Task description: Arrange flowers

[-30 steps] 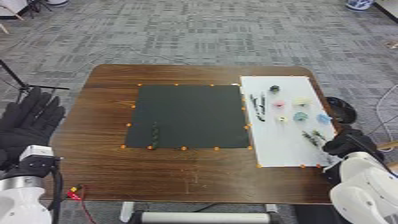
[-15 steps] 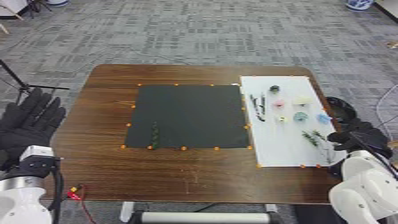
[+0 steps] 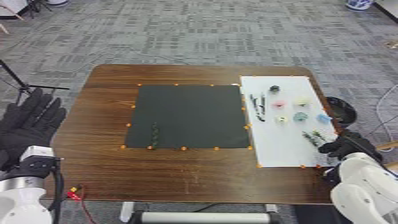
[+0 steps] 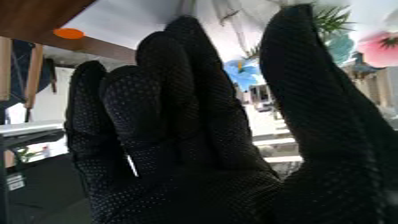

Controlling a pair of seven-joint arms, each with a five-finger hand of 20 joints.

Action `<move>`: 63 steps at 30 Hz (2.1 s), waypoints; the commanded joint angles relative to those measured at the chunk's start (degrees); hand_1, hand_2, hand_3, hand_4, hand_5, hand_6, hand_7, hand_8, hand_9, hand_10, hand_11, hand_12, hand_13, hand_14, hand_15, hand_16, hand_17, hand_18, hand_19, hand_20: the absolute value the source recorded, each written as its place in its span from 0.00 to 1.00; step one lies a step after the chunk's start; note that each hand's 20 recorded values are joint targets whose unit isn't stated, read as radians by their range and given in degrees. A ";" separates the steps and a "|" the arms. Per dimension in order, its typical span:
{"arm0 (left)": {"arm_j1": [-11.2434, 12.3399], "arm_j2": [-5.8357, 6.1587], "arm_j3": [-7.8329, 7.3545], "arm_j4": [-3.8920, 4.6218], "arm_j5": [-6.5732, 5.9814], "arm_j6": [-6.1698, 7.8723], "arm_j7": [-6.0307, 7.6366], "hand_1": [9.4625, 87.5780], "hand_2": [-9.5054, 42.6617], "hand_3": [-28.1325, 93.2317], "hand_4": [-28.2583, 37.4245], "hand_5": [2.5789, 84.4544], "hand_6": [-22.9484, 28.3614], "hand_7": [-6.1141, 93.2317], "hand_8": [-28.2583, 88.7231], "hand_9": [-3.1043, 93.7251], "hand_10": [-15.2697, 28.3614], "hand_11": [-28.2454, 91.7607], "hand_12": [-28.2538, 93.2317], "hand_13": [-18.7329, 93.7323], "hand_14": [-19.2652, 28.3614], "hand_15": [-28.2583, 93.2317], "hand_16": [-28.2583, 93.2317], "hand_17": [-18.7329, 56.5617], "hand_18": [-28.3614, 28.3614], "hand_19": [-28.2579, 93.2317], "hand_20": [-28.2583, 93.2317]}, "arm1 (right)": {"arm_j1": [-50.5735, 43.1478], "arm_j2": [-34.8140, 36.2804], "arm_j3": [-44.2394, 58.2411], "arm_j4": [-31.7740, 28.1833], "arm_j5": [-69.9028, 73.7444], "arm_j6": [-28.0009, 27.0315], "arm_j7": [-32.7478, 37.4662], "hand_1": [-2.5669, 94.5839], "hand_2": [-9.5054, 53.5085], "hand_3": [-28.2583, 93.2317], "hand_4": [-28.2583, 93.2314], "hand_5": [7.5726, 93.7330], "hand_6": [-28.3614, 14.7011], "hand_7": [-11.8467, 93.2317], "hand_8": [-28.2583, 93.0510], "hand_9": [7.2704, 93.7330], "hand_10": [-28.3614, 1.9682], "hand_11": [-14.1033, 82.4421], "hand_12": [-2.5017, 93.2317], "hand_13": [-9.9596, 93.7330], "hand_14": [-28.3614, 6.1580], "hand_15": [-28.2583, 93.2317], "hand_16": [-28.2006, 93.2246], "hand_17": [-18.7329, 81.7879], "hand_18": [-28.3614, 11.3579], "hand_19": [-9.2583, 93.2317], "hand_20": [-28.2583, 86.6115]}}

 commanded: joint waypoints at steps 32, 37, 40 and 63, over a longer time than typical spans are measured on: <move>2.25 -0.12 -1.24 -1.08 -0.24 0.82 -0.69 0.22 0.45 0.85 0.00 0.53 0.60 0.16 0.17 0.40 0.68 0.39 0.29 0.39 0.73 0.43 0.20 0.15 0.76 0.53 0.30 | 23.19 -3.26 -26.95 -3.27 1.67 9.62 -8.70 0.53 0.00 0.83 0.13 0.67 0.61 0.62 0.37 0.73 0.55 0.59 0.64 0.74 0.43 0.84 0.55 0.54 0.08 0.91 0.53; 1.72 1.22 -0.84 -0.86 -0.12 1.33 -1.26 0.22 0.45 0.85 0.00 0.53 0.60 0.16 0.17 0.40 0.69 0.39 0.29 0.39 0.73 0.43 0.20 0.15 0.76 0.53 0.30 | 30.33 -8.04 -35.95 3.25 6.38 5.54 -8.96 0.53 0.00 0.83 0.13 0.67 0.61 0.63 0.36 0.73 0.55 0.59 0.64 0.74 0.44 0.84 0.55 0.54 0.08 0.91 0.53; 0.49 1.57 0.13 -0.40 -0.25 1.74 -1.36 0.22 0.45 0.85 0.00 0.53 0.61 0.16 0.17 0.40 0.69 0.39 0.29 0.39 0.73 0.43 0.20 0.15 0.76 0.53 0.30 | 32.53 -10.17 -39.74 6.63 4.64 5.58 -10.09 0.53 0.00 0.83 0.13 0.67 0.61 0.63 0.36 0.73 0.55 0.60 0.64 0.74 0.44 0.84 0.55 0.54 0.08 0.91 0.53; -2.56 3.63 2.83 0.27 0.14 4.57 -3.07 0.24 0.51 0.86 0.00 0.54 0.61 0.17 0.16 0.41 0.70 0.41 0.29 0.40 0.73 0.45 0.19 0.15 0.76 0.54 0.30 | 34.46 -20.42 -50.23 19.81 1.75 19.34 -5.01 0.55 0.00 0.82 0.09 0.73 0.60 0.56 0.33 0.76 0.54 0.59 0.61 0.77 0.43 0.84 0.54 0.55 0.05 0.92 0.52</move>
